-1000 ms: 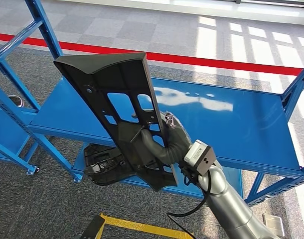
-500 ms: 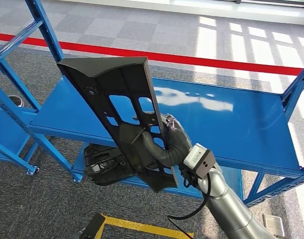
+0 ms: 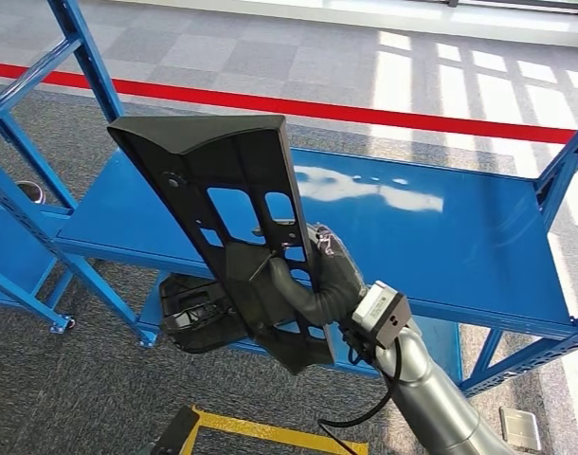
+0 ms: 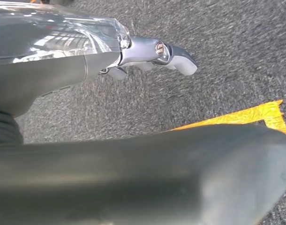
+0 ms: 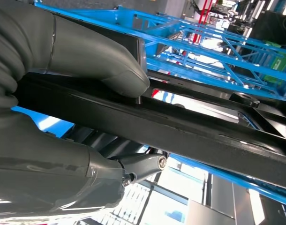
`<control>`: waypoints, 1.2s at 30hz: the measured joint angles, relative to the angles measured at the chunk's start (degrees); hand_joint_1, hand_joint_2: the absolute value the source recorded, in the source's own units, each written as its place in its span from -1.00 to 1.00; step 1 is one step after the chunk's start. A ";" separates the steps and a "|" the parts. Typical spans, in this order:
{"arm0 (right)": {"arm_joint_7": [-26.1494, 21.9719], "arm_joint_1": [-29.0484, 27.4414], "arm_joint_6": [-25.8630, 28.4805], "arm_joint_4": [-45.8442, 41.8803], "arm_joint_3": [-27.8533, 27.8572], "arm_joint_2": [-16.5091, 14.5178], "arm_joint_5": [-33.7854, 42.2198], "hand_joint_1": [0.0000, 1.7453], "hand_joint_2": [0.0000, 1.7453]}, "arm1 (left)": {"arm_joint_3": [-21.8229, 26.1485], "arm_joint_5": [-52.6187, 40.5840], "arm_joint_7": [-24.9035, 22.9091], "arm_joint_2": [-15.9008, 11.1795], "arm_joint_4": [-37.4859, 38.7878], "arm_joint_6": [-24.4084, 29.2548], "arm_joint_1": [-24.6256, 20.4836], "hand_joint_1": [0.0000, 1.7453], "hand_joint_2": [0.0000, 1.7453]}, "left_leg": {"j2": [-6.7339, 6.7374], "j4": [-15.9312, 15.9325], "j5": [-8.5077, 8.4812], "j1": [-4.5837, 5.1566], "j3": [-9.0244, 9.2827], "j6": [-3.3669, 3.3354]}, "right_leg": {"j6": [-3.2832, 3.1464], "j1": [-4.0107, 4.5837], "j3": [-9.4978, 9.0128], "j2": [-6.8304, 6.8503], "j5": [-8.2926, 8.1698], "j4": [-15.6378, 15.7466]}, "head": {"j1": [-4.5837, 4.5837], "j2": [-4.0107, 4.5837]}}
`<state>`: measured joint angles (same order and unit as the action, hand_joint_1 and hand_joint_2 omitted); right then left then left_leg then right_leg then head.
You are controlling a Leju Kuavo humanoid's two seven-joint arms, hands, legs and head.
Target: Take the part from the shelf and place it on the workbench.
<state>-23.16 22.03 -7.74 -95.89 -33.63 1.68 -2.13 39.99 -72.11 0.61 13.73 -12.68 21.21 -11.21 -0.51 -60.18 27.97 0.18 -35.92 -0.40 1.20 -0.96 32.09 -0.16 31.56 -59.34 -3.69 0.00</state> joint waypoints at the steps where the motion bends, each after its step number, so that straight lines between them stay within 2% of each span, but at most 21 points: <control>1: -0.02 -0.03 0.00 0.00 -0.05 0.00 0.09 1.00 1.00 | 0.00 0.10 -0.11 0.00 0.00 -0.12 0.01 -1.00 1.00 | 0.00 0.00 0.00 0.00 0.00 0.00 | 0.00 0.00 0.00 0.00 0.00 0.00 | 0.00 0.00; 9: -0.28 -0.08 0.00 0.00 -0.26 0.00 0.16 1.00 1.00 | 0.10 0.46 -0.21 0.00 0.00 -0.62 0.05 -1.00 1.00 | -0.02 -0.16 0.23 0.45 -0.03 -0.43 | 0.29 -0.46 -0.04 0.06 0.00 0.10 | 0.00 0.00; 13: -0.41 -0.08 0.00 -0.15 -0.27 -0.02 0.16 1.00 1.00 | 0.14 0.44 -0.22 0.00 0.00 -0.75 0.04 -1.00 1.00 | 0.03 0.08 -0.01 0.64 0.18 -1.34 | 0.99 -0.78 -0.25 0.06 0.07 0.15 | 0.01 0.00; 15: -0.45 -0.05 -0.01 -0.31 -0.29 -0.01 0.16 1.00 1.00 | 0.14 0.44 -0.25 0.00 0.00 -0.87 -0.01 -1.00 1.00 | 0.21 0.75 -0.48 0.35 0.47 -1.98 | 1.16 -0.70 0.12 0.05 1.73 -1.37 | 0.02 0.00; 16: -0.48 -0.09 -0.01 -0.33 -0.30 0.02 0.16 1.00 1.00 | 0.14 0.44 -0.26 0.00 0.00 -0.98 -0.02 -1.00 1.00 | 0.30 0.97 -0.63 0.20 0.56 -2.18 | 1.15 -0.67 0.99 0.04 3.54 -3.77 | 0.02 0.00; 18: -0.49 -0.31 -0.02 -0.30 -0.35 0.15 0.16 1.00 1.00 | 0.15 0.44 -0.31 0.00 0.00 -1.18 0.05 -1.00 1.00 | 0.33 1.00 -0.68 0.21 0.48 -2.27 | 1.18 -0.58 3.79 0.03 7.28 -10.81 | 0.02 0.00; 19: -0.49 -0.48 -0.02 -0.29 -0.37 0.23 0.16 1.00 1.00 | 0.15 0.43 -0.37 0.00 0.00 -1.25 0.13 -1.00 1.00 | 0.34 0.98 -0.70 0.20 0.42 -2.25 | 1.26 -0.60 4.88 0.03 8.15 -13.63 | 0.02 0.00; 20: -0.49 -0.63 -0.02 -0.28 -0.40 0.31 0.16 1.00 1.00 | 0.16 0.40 -0.44 0.00 0.00 -1.29 0.19 -1.00 1.00 | 0.34 0.94 -0.73 0.17 0.36 -2.22 | 1.37 -0.62 5.15 0.04 7.87 -14.58 | 0.02 0.00; 21: -0.49 -0.73 -0.02 -0.28 -0.44 0.35 0.15 1.00 1.00 | 0.16 0.37 -0.50 0.00 0.00 -1.32 0.23 -1.00 1.00 | 0.33 0.88 -0.76 0.09 0.32 -2.17 | 1.49 -0.67 4.37 0.05 6.48 -13.27 | 0.02 0.00; 22: -0.49 -0.78 -0.02 -0.28 -0.46 0.37 0.14 1.00 1.00 | 0.16 0.35 -0.54 0.01 0.00 -1.34 0.24 -1.00 1.00 | 0.32 0.75 -0.77 -0.01 0.29 -2.08 | 1.61 -0.74 2.67 0.07 4.42 -10.01 | 0.02 0.00; 24: -0.49 -0.79 0.00 -0.27 -0.50 0.38 0.12 1.00 1.00 | 0.16 0.35 -0.55 0.01 0.00 -1.36 0.21 -1.00 1.00 | 0.26 0.39 -0.84 -0.05 0.04 -1.61 | 1.56 -0.71 -0.82 -0.03 1.53 -3.09 | 0.02 0.00; 25: -0.49 -0.82 0.00 -0.27 -0.50 0.39 0.11 1.00 1.00 | 0.16 0.35 -0.57 0.01 0.00 -1.37 0.19 -1.00 1.00 | 0.22 0.23 -0.95 -0.01 -0.12 -1.23 | 1.41 -0.62 -1.68 -0.09 0.93 -1.08 | 0.02 0.00; 26: -0.49 -0.84 0.01 -0.27 -0.51 0.39 0.09 1.00 1.00 | 0.16 0.35 -0.58 0.01 0.00 -1.38 0.19 -1.00 1.00 | 0.18 0.14 -1.14 0.04 -0.30 -0.80 | 1.15 -0.48 -1.84 -0.16 0.95 -0.42 | 0.01 0.00; 28: -0.51 -0.87 0.04 -0.29 -0.53 0.40 0.03 1.00 1.00 | 0.16 0.35 -0.64 0.02 0.00 -1.41 0.22 -1.00 1.00 | 0.14 0.06 -1.46 -0.05 -0.52 -0.09 | 0.45 -0.40 -1.42 -0.11 0.57 -0.28 | 0.00 0.00; 29: -0.52 -0.86 0.07 -0.30 -0.54 0.38 0.01 1.00 1.00 | 0.16 0.35 -0.71 0.01 0.00 -1.43 0.23 -1.00 1.00 | 0.13 -0.25 -0.98 -0.14 -0.72 0.24 | -0.02 -0.45 -1.18 0.00 0.34 -0.23 | -0.01 0.00; 30: -0.54 -0.84 0.09 -0.30 -0.54 0.36 -0.01 1.00 1.00 | 0.16 0.35 -0.81 0.01 0.00 -1.45 0.23 -1.00 1.00 | 0.13 -1.28 0.24 -0.24 -1.11 0.57 | -0.55 -0.53 -0.86 0.17 0.01 -0.18 | -0.02 0.00; 31: -0.55 -0.84 0.11 -0.30 -0.54 0.34 -0.02 1.00 1.00 | 0.16 0.35 -0.92 0.00 0.00 -1.47 0.22 -1.00 1.00 | 0.13 -3.40 2.26 -0.35 -1.81 0.90 | -1.08 -0.62 -0.42 0.38 -0.35 -0.12 | -0.03 0.00; 33: -0.56 -0.90 0.15 -0.30 -0.54 0.31 -0.03 1.00 1.00 | 0.16 0.34 -1.13 0.00 0.00 -1.52 0.24 -1.00 1.00 | 0.14 -10.10 7.02 -0.55 -3.68 1.48 | -1.68 -0.51 0.56 0.73 -1.02 -0.18 | -0.04 0.00; 34: -0.56 -0.96 0.16 -0.30 -0.54 0.32 -0.03 1.00 1.00 | 0.16 0.34 -1.20 0.00 0.00 -1.55 0.25 -1.00 1.00 | 0.14 -13.12 8.54 -0.63 -4.28 1.65 | -1.78 -0.45 1.07 0.90 -1.36 -0.22 | -0.04 0.00; 35: -0.56 -1.01 0.18 -0.29 -0.54 0.32 -0.04 1.00 1.00 | 0.16 0.35 -1.27 0.00 0.00 -1.58 0.27 -1.00 1.00 | 0.14 -14.57 9.02 -0.68 -4.11 1.72 | -1.75 -0.40 1.54 1.03 -1.68 -0.28 | -0.04 0.00; 36: -0.56 -1.05 0.19 -0.29 -0.54 0.32 -0.04 1.00 1.00 | 0.16 0.35 -1.32 0.00 0.00 -1.62 0.29 -1.00 1.00 | 0.14 -13.90 8.47 -0.70 -2.92 1.68 | -1.66 -0.37 1.97 1.11 -1.98 -0.33 | -0.04 0.00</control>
<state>-23.71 20.99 -7.55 -96.18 -34.16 2.00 -2.17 40.15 -71.76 -0.72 13.73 -12.68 19.59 -10.92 -0.37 -74.08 36.44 -0.52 -38.85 1.28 -0.47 -1.33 34.06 0.95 29.58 -59.67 -3.74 0.00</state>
